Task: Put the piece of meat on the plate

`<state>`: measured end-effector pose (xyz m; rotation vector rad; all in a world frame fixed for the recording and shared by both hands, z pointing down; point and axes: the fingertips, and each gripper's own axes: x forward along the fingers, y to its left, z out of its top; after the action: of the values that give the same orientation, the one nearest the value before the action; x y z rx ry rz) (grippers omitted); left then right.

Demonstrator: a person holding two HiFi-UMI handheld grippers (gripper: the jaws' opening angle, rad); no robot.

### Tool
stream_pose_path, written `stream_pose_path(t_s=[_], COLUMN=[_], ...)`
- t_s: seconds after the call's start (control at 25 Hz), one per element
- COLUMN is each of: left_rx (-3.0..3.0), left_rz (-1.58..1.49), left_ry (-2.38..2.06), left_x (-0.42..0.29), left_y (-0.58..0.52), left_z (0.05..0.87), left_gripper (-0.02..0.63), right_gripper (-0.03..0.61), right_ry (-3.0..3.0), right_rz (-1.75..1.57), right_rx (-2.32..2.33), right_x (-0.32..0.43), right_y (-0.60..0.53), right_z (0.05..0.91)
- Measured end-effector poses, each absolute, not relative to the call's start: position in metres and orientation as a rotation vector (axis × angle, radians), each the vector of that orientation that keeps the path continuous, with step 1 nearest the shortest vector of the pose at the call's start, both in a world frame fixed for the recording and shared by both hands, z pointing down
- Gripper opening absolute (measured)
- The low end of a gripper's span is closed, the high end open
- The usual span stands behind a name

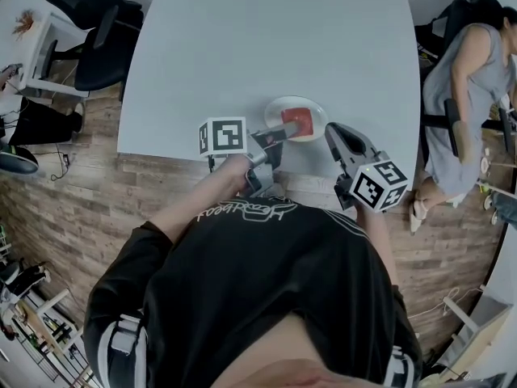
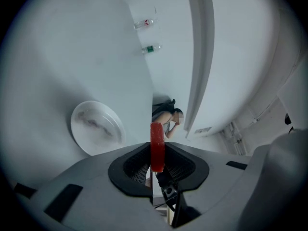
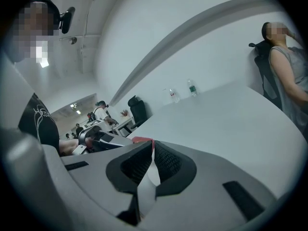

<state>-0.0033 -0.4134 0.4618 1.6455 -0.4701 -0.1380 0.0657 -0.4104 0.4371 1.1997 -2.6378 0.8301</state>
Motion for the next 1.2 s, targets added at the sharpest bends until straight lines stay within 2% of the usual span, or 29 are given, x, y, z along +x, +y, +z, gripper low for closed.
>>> stream_pose_path(t_s=[0.6, 1.2], left_rx=[1.637, 1.642], left_rz=[-0.01, 0.099], left_ry=[-0.537, -0.607], left_x=[0.004, -0.001], left_y=[-0.425, -0.431], left_z=[0.523, 0.549], left_gripper=[0.087, 0.087], right_gripper=[0.017, 0.017], right_ry=[-2.587, -2.567], right_rz=[0.928, 0.983], right_rx=[1.241, 1.24], right_x=[0.073, 0.074], right_y=[-0.401, -0.396], right_z=[0.476, 0.481])
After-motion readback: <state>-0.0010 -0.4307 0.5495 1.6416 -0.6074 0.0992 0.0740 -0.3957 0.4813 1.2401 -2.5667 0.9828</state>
